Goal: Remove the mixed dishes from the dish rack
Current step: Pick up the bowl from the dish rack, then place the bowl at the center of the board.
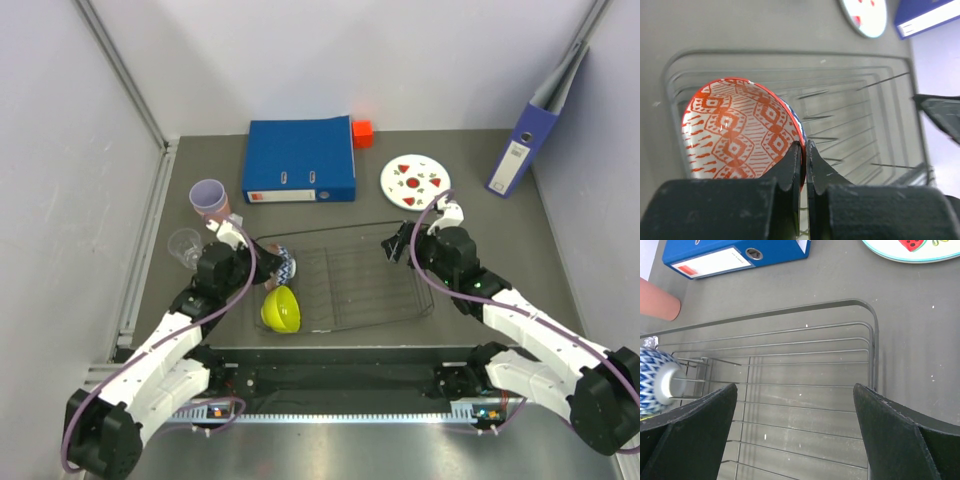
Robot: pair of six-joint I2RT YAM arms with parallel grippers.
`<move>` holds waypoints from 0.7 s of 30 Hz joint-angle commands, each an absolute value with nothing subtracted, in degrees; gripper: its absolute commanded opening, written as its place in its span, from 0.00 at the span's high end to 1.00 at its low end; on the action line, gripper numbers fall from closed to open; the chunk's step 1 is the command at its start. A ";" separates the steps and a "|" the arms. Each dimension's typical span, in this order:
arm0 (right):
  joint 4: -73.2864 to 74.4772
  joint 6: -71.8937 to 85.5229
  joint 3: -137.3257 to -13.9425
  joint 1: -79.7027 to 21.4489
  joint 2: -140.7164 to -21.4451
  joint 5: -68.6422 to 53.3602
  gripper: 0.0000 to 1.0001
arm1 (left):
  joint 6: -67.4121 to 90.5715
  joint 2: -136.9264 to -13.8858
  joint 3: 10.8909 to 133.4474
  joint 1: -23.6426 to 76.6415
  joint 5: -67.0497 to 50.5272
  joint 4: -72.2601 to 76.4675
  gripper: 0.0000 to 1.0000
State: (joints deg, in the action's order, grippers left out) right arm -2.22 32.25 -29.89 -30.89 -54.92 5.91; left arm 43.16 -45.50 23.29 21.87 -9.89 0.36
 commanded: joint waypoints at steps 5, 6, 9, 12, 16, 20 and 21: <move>-2.99 31.38 -29.27 -31.46 -54.49 5.54 0.01 | 41.84 -44.74 33.04 21.62 -14.68 4.57 1.00; -2.99 31.38 -29.35 -31.38 -54.41 5.45 0.01 | 41.66 -44.82 34.18 21.62 -15.55 4.57 1.00; -2.20 31.38 -30.32 -31.38 -53.62 5.19 0.01 | 41.22 -45.44 37.42 21.62 -16.69 4.40 1.00; -0.18 31.12 -33.21 -31.29 -51.77 5.36 0.01 | 38.77 -46.67 42.86 21.71 -20.65 4.66 1.00; 5.35 30.06 -39.01 -31.38 -49.57 6.85 0.00 | 30.97 -50.70 52.54 22.41 -21.98 -2.26 1.00; 10.62 29.27 -47.08 -31.38 -49.39 9.31 0.00 | 20.76 -56.94 62.55 26.17 -21.79 -15.41 1.00; 12.90 29.01 -48.41 -31.38 -49.66 9.66 0.00 | 18.31 -60.61 67.10 27.76 -21.45 -18.51 1.00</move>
